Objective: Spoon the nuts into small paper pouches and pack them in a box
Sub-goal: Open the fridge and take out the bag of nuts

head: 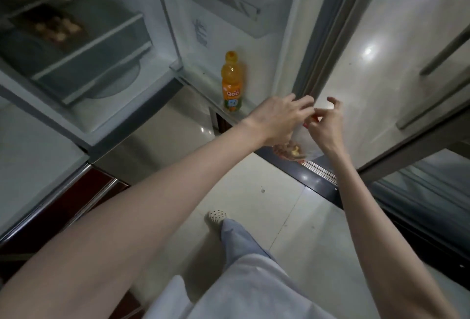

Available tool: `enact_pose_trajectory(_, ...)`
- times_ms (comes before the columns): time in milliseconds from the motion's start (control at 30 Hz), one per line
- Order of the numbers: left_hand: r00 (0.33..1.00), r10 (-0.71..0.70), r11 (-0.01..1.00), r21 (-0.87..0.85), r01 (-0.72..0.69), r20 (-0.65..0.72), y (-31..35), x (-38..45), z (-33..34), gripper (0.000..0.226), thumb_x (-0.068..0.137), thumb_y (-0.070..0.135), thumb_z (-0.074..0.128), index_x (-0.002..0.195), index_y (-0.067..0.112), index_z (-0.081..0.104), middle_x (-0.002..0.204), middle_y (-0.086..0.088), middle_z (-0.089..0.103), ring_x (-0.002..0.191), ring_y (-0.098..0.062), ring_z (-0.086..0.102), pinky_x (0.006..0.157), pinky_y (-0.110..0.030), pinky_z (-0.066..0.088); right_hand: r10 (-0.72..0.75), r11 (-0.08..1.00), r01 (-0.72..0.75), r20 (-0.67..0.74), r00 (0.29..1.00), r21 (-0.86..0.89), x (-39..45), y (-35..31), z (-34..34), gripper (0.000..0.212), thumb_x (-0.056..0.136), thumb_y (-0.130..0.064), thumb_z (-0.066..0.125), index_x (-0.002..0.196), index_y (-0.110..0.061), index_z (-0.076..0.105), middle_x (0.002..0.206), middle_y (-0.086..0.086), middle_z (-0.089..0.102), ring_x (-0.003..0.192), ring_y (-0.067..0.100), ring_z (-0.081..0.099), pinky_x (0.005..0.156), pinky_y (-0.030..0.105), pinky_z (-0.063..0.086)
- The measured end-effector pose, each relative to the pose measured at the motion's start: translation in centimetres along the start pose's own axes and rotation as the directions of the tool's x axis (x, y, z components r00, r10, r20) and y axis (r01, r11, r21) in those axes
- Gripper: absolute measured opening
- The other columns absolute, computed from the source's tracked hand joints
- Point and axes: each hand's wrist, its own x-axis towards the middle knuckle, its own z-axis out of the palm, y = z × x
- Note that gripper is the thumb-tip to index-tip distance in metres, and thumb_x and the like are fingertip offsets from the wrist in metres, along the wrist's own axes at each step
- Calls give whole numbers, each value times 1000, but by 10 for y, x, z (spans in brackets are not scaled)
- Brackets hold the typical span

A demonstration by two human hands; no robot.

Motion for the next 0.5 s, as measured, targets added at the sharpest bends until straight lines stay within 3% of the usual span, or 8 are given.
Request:
enact_pose_trajectory(67,1000,-5,999,40,5,-5,4,16,-3,48,92,12,46,139,16,40,149,-5,37,114,-25,54,77,-39,55,-4,1000,5,49,999,-19,10,2,-4,16,82,-2,66,95,0,74,150,18,33,138,24,35,106,20,29)
enact_pose_trajectory(133,999,-49,997,52,49,-2,7,26,-7,48,93,13,45,140,18,39,147,-4,38,114,-25,53,77,-39,54,-64,998,66,83,995,-15,17,2,-5,15,76,1,67,90,2,74,142,18,47,133,27,44,103,26,36)
enact_pose_trajectory(200,994,-105,993,51,106,-22,9,32,-9,48,93,15,44,141,18,39,140,-4,43,113,-24,53,75,-38,52,-92,996,93,77,993,-11,21,1,-5,11,71,5,65,77,0,73,130,21,55,122,29,53,90,23,40)
enact_pose_trajectory(300,980,-189,981,29,191,-64,11,29,-11,51,94,16,42,145,17,35,132,-4,50,115,-24,53,76,-39,51,-115,993,115,63,991,-8,22,-1,-2,21,71,7,60,63,-10,69,119,24,56,119,29,53,80,12,33)
enact_pose_trajectory(400,956,-278,960,-61,274,-90,15,21,-11,50,95,12,40,145,15,35,125,-6,56,113,-26,55,76,-41,53,-168,981,175,87,982,-78,11,-1,0,20,72,7,55,66,-2,72,114,22,58,117,30,54,75,9,31)
enact_pose_trajectory(500,900,-414,892,-258,372,-134,23,9,-15,45,96,13,40,140,11,37,118,-10,62,106,-31,60,78,-45,55,-230,952,257,166,959,-167,-10,-7,2,21,69,8,52,69,1,72,116,20,58,107,32,58,76,25,42)
